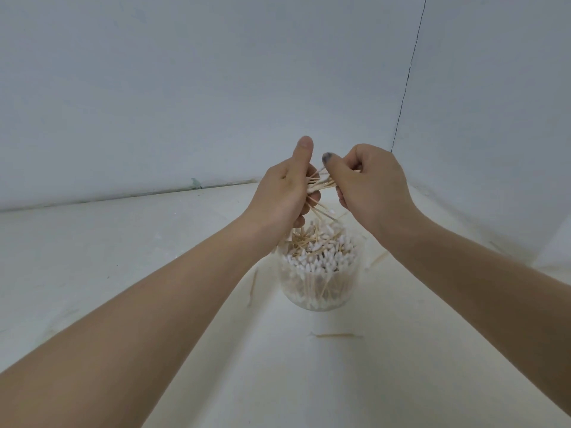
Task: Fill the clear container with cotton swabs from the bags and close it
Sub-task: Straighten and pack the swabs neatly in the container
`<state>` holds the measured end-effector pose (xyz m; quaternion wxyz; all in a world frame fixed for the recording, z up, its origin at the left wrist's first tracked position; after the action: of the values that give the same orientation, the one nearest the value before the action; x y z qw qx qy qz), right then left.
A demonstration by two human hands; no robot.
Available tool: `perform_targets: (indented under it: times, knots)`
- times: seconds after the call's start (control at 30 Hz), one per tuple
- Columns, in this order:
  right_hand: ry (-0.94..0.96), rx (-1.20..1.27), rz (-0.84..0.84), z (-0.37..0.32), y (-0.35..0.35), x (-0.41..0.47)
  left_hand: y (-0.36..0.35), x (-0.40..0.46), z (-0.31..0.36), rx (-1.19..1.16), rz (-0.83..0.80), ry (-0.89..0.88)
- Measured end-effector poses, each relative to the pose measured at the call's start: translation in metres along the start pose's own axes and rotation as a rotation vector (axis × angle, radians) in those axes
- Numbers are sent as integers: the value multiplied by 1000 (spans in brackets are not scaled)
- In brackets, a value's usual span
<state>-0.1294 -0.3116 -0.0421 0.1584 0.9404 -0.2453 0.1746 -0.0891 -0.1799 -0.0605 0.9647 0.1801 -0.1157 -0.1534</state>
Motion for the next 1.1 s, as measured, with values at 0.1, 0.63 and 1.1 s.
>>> perform_targets:
  times: [0.1, 0.63, 1.1]
  knots:
    - [72, -87, 40, -7, 1, -1, -2, 1, -1, 34, -15, 2]
    - [-18, 63, -46, 0, -13, -5, -12, 9, 7, 309, 57, -142]
    - [-86, 92, -129, 4, -21, -12, -14, 11, 6, 359, 121, -153]
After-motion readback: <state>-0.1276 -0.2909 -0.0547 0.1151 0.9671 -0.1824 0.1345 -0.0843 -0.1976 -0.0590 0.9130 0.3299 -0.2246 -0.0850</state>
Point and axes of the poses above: each hand's wrist, its own x-axis towards the middle knuckle, its own y-axis out of the back of the hand, z = x × y, the point moved 7 cm from there along x, towards the middle knuckle, and after that the axes turned 11 degrees about x, right-handed, at the moved point
